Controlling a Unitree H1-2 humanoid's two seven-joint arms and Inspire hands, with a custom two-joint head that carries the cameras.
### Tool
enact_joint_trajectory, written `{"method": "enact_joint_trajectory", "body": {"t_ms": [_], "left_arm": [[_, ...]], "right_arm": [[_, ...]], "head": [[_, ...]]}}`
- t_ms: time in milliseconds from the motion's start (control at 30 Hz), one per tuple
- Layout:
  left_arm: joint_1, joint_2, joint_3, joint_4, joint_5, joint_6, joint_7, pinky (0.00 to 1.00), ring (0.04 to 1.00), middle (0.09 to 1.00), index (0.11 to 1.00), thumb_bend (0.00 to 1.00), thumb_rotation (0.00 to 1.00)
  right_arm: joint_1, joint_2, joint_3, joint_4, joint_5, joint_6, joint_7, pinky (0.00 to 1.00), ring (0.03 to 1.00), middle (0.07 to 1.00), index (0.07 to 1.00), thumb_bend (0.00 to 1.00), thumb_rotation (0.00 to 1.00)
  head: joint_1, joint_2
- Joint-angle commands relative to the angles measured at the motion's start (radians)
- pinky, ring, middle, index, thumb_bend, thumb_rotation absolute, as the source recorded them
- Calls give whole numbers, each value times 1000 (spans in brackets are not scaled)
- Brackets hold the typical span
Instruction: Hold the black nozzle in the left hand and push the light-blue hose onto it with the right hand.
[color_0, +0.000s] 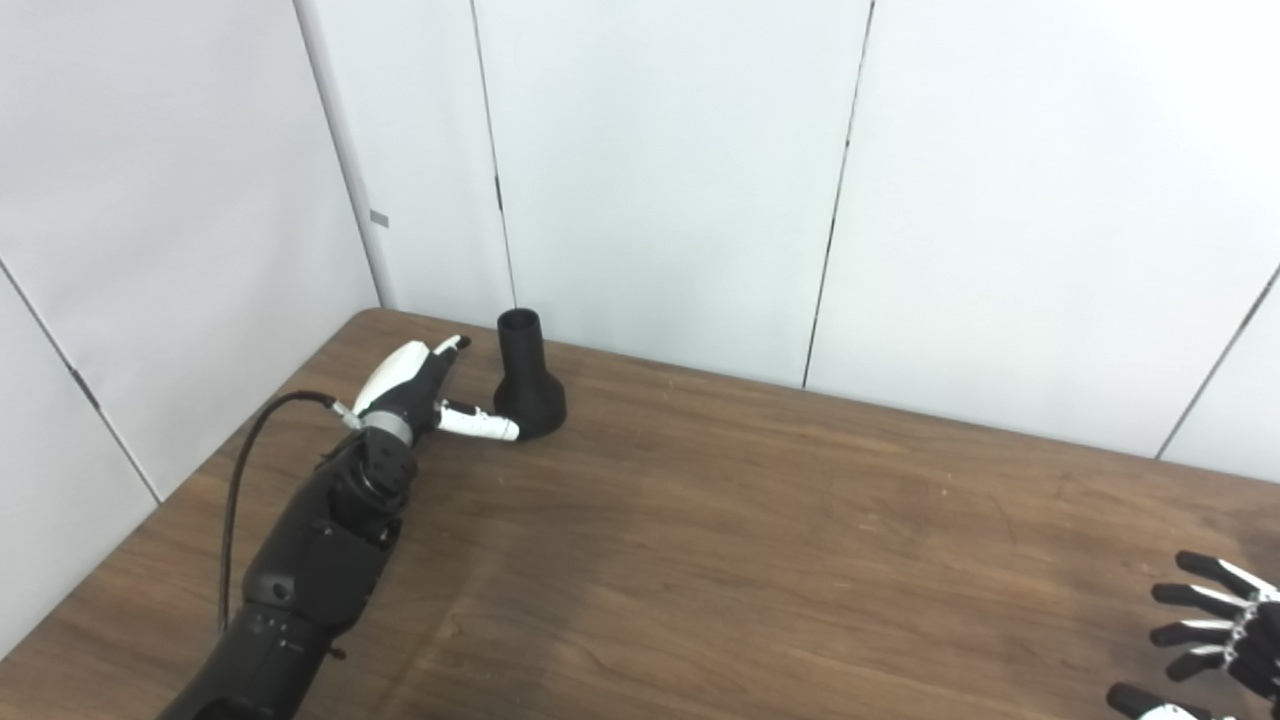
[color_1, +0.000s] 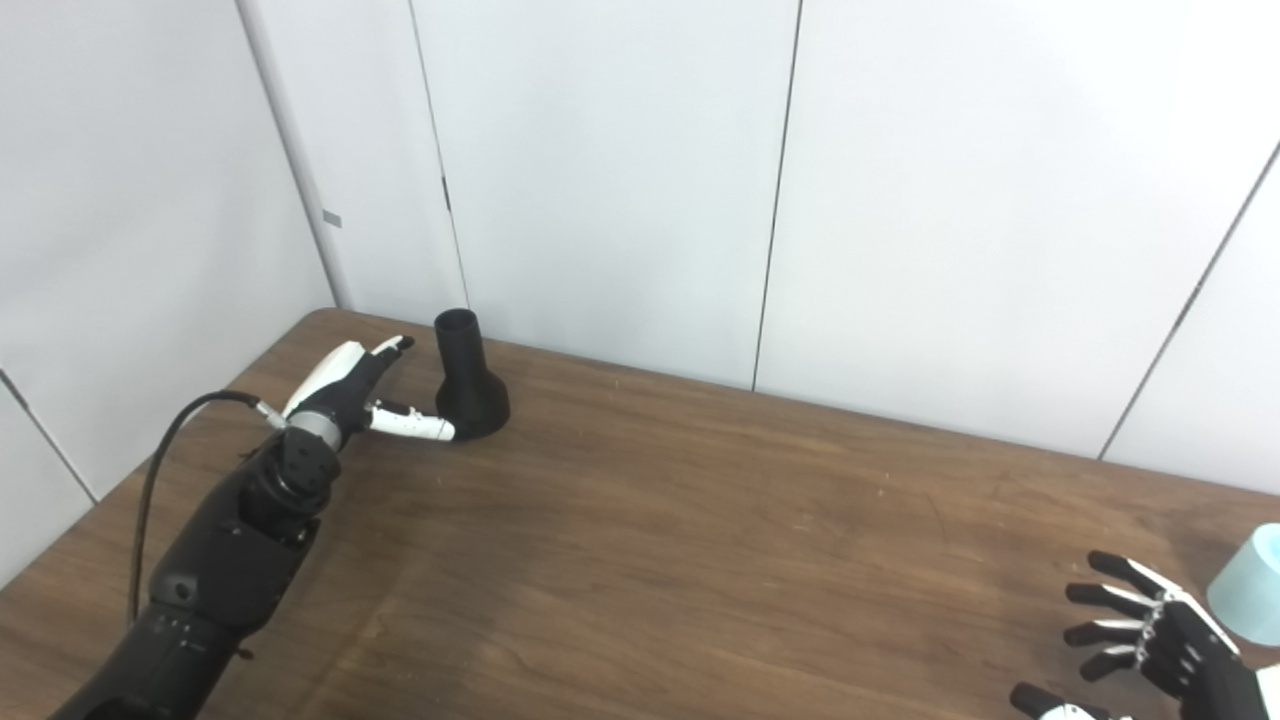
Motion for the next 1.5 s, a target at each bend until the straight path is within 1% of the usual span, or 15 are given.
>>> {"method": "enact_joint_trajectory", "body": {"t_ms": [0, 267, 400, 533, 900, 1100, 1467], "left_arm": [[-41, 26, 2, 7, -6, -41, 41, 1000, 1000, 958, 908, 978, 308], [-50, 12, -7, 35, -35, -68, 67, 1000, 1000, 946, 894, 969, 297], [-53, 9, -11, 40, -39, -71, 72, 1000, 1000, 944, 892, 970, 298], [-67, 1, -21, 67, -39, -87, 80, 1000, 1000, 941, 888, 968, 295], [-85, -5, -36, 93, -48, -99, 91, 1000, 1000, 938, 879, 963, 288], [-127, -11, -58, 153, -54, -116, 103, 1000, 1000, 932, 876, 964, 289], [-139, -18, -74, 170, -54, -125, 119, 1000, 1000, 926, 868, 962, 288]], "right_arm": [[-20, -8, -5, -36, -2, -12, -9, 384, 534, 667, 748, 700, 0], [-17, -5, -5, -42, -5, -11, -11, 385, 534, 666, 747, 703, 0], [-15, -3, -6, -45, -3, -10, -10, 384, 532, 664, 746, 705, 0], [-10, -2, -6, -56, -1, -1, -8, 386, 533, 665, 746, 707, 0], [-2, -3, -8, -63, 1, 4, -8, 389, 534, 665, 745, 712, 0], [4, -2, -9, -76, 0, 8, -9, 392, 535, 664, 743, 712, 0], [16, 1, -12, -92, 10, 12, -9, 395, 536, 665, 743, 715, 0]], "head": [[1, 1], [-8, 8], [-10, 11], [-17, 15], [-24, 19], [-35, 27], [-43, 38]]}}
